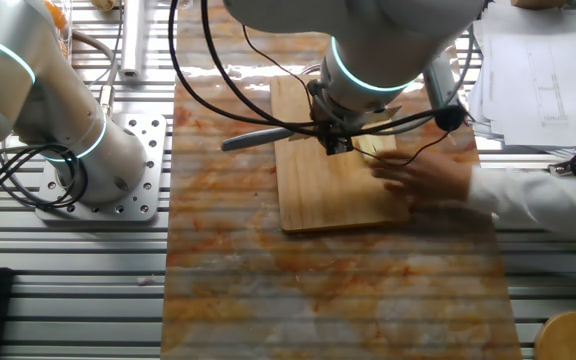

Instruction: Chop the scallions

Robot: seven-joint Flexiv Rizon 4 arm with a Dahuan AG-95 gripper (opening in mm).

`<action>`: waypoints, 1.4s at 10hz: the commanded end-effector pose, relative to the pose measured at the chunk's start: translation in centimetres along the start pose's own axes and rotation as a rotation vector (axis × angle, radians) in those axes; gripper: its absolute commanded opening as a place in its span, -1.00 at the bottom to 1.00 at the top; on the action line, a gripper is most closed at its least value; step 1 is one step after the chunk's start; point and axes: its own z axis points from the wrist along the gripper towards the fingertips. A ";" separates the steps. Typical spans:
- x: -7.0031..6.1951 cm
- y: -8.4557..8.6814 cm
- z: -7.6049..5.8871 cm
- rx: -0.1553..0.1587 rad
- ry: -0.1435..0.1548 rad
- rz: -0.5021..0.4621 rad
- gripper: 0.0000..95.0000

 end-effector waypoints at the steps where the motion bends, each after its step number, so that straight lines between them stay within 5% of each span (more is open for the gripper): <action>1: 0.1 0.0 -0.1 -0.003 0.012 0.008 -1.00; 3: 0.1 0.0 -0.2 0.000 0.009 0.017 -1.00; 6: 0.0 0.0 -0.1 0.062 0.084 -0.005 -1.00; 7: -0.3 0.1 0.0 0.067 0.085 0.002 -1.00; 9: -2.5 0.3 0.8 0.109 0.079 -0.024 -1.00; 11: -6.3 1.0 2.8 0.125 0.079 -0.019 -1.00; 14: -7.2 1.3 3.9 0.144 0.057 -0.036 -1.00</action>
